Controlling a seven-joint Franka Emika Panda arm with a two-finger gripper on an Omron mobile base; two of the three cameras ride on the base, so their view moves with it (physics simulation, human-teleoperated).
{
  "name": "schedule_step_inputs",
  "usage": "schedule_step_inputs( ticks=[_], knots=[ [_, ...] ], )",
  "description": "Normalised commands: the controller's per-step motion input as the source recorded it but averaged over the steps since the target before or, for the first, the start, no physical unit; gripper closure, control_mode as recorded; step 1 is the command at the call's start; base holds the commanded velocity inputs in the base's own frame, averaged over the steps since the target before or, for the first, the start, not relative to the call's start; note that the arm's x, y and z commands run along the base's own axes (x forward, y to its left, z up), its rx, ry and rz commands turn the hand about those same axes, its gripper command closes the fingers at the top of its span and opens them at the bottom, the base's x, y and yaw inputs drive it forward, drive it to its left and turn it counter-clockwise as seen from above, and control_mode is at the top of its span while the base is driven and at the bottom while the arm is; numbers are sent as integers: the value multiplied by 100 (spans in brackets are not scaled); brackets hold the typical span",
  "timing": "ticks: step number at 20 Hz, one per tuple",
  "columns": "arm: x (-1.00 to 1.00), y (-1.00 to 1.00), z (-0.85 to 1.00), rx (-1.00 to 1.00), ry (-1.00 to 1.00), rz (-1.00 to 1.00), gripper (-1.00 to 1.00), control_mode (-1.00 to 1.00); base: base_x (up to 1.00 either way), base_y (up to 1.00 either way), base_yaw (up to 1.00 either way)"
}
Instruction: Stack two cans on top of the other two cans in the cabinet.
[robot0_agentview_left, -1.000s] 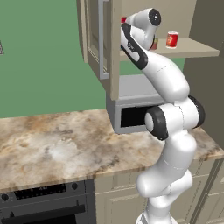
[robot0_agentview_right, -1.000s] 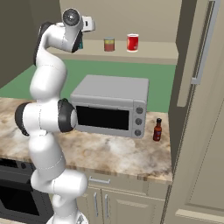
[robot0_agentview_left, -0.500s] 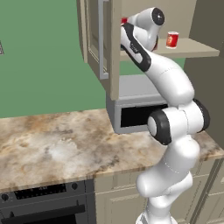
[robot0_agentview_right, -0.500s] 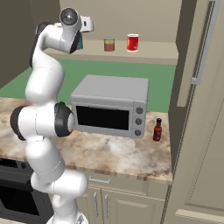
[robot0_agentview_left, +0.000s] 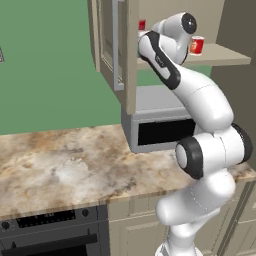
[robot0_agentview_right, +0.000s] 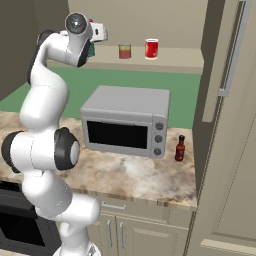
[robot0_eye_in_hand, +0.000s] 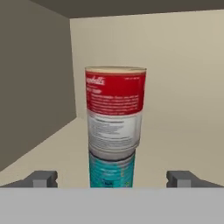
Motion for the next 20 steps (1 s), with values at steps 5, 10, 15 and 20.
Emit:
schedule_step_inputs(
  ticks=[5, 10, 15, 20],
  knots=[
    [-46, -42, 0, 0, 0, -15, -100, -100, 0, 0, 0],
    [-40, -47, 0, 0, 1, -17, -100, -100, 0, 0, 0],
    [-15, -50, 0, 0, 8, -19, -100, -100, 0, 0, 0],
    [0, -39, -2, 0, 18, -10, -100, -100, 0, 0, 0]
  ],
)
